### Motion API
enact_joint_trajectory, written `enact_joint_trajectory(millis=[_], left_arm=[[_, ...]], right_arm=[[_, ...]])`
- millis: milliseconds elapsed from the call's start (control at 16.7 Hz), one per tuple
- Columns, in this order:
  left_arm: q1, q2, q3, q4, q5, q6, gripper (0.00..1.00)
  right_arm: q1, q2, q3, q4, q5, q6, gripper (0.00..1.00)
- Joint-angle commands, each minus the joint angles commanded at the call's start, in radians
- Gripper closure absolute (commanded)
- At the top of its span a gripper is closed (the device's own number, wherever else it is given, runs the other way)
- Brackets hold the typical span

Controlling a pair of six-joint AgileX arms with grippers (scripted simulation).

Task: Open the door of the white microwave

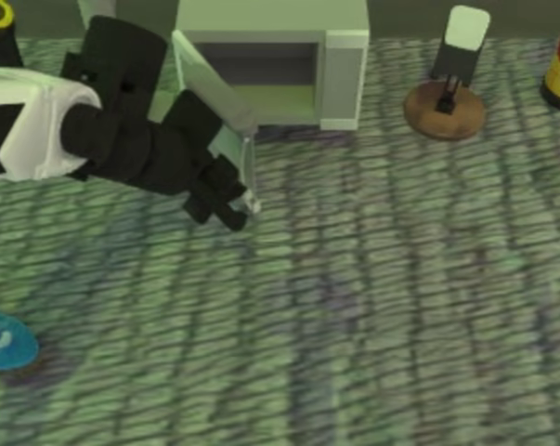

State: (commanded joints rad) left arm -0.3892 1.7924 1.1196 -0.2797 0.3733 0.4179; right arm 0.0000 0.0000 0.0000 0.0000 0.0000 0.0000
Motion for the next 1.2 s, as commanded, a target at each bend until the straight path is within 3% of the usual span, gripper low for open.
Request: enact_joint_trajectory(millis=[420,1200], left_arm=[[0.033,-0.004,0.004,-0.027,0.038,0.07,1.0],[0.034,-0.004,0.004,-0.028,0.039,0.071,1.0]], right_arm=[[0.0,0.0,0.0,0.0,0.0,0.0,0.0],[0.0,0.0,0.0,0.0,0.0,0.0,0.0]])
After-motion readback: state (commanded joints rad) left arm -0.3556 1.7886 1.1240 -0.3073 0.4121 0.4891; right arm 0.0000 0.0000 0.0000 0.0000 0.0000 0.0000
